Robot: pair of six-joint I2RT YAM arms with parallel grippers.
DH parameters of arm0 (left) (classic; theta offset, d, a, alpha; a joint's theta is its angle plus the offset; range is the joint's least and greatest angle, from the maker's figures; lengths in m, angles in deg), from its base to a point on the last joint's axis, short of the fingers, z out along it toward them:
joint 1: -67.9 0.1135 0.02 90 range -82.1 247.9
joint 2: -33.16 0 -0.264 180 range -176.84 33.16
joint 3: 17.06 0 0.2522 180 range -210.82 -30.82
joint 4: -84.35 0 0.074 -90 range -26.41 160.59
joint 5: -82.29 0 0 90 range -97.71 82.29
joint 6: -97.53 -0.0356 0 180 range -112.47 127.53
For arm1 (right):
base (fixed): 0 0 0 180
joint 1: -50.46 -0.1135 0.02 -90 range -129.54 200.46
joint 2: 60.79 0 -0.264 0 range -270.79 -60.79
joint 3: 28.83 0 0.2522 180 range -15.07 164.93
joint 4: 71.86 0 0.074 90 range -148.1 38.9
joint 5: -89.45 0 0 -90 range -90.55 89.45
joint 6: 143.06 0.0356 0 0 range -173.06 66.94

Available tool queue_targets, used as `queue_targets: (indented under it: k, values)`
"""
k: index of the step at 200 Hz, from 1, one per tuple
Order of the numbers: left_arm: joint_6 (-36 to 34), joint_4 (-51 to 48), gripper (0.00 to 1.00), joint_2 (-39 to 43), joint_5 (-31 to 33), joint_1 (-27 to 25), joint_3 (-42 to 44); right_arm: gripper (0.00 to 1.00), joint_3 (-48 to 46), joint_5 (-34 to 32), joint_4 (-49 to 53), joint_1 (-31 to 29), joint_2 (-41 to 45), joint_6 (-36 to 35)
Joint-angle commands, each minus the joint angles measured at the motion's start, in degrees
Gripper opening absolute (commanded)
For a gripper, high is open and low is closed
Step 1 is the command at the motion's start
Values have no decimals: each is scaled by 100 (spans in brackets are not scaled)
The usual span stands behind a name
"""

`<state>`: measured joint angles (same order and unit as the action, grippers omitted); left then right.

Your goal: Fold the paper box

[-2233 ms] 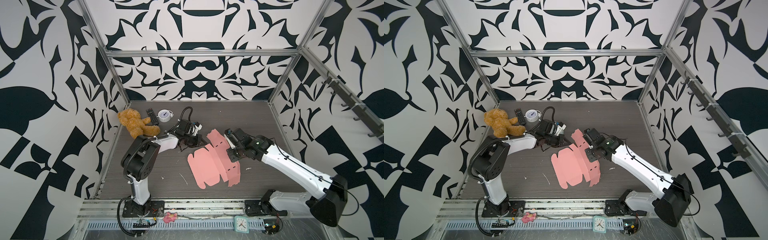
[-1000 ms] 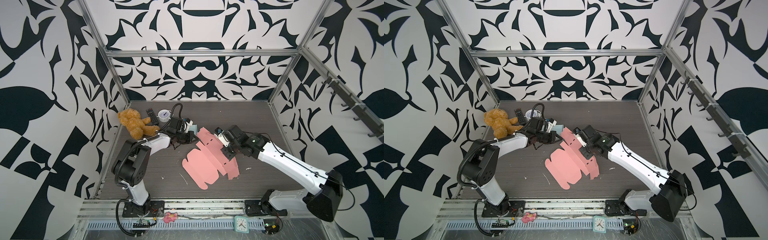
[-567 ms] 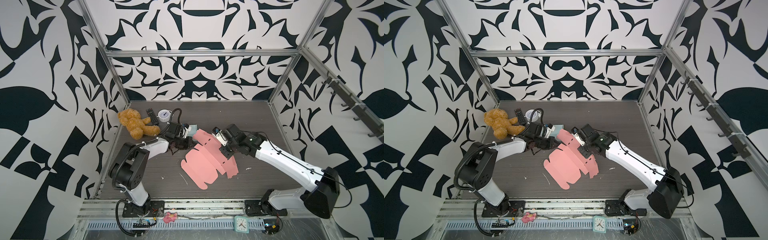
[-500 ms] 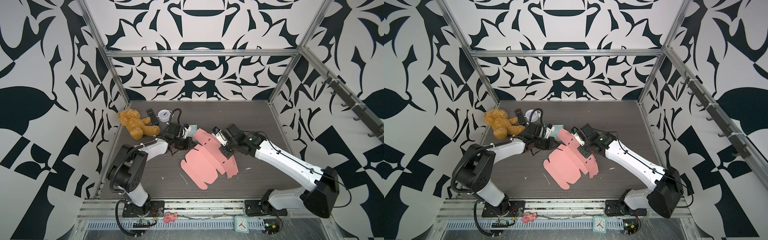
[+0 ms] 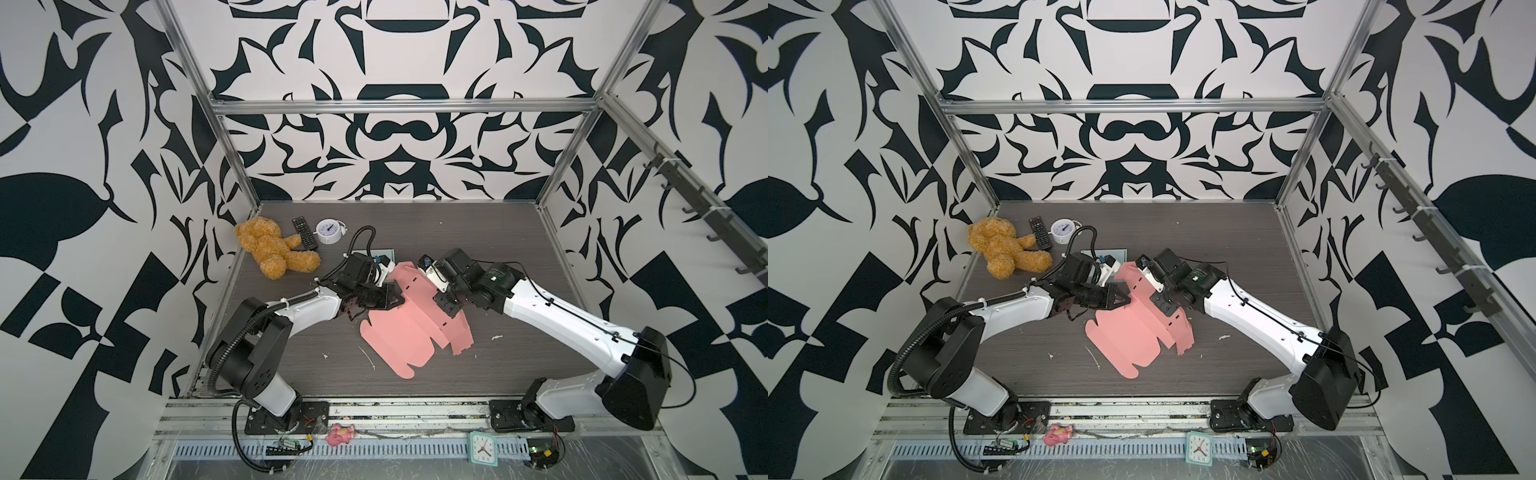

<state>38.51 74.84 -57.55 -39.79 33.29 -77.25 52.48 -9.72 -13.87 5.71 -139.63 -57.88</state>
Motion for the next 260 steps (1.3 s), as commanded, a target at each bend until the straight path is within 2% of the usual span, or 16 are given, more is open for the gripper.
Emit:
queue_targets:
  k: [1,20,24,42,103,145,205,260]
  values:
    - [110,229,2,-173,51,-28,106,0,193,-130,-195,-84,78,-72]
    - [145,295,2,-242,74,-30,126,0,162,-131,-180,-135,76,-115]
    - [153,289,2,-245,78,-28,126,0,158,-338,-170,-147,68,-123]
    - [154,264,2,-147,95,-28,165,0,149,-499,-93,-204,32,-176]
    - [-65,-511,7,1003,339,29,501,0,-55,-805,0,-250,69,-455]
    - [-99,-957,8,1550,565,79,330,0,-211,-766,-103,-382,138,-668]
    - [-89,-1359,7,1343,842,93,-590,0,-312,-1082,-145,-685,133,-731]
    - [-97,-1435,7,1075,905,88,-1028,0,-330,-1337,-149,-858,153,-804]
